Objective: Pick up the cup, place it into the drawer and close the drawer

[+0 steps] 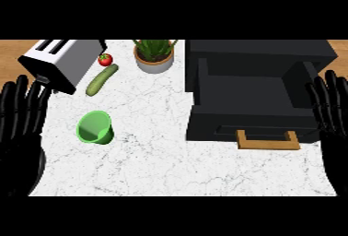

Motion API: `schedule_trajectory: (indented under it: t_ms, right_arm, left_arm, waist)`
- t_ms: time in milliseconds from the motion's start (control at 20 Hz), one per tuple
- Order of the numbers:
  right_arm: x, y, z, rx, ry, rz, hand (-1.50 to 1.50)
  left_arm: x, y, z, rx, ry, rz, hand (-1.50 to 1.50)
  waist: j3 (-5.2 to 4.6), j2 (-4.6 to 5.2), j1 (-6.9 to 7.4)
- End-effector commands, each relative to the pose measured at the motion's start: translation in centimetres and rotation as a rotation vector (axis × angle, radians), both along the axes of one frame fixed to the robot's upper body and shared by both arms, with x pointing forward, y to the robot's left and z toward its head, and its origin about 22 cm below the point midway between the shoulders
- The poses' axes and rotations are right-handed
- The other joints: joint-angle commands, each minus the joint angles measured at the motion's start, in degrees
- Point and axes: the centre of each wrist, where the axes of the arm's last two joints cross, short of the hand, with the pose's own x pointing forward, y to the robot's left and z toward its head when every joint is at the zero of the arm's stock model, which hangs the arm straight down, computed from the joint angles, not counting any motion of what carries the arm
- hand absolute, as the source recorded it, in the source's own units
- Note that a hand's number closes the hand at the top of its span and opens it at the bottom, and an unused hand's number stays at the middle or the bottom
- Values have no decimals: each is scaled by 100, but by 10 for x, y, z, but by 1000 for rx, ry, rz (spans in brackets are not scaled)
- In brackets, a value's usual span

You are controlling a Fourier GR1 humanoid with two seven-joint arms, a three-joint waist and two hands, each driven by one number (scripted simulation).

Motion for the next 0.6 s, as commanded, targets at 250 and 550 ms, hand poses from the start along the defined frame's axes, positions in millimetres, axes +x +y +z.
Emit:
schedule_trajectory:
  t_ms: [250,550]
  right_arm:
    - [1,9,-1,72,-5,69,-150]
    - [-7,15,-9,159,99,149,-150]
  left_arm:
    - [25,2,1,54,-82,247,-150]
    - [51,-17,-20,-174,39,196,-150]
  waist:
    - [236,232,-103]
    - [233,227,-105]
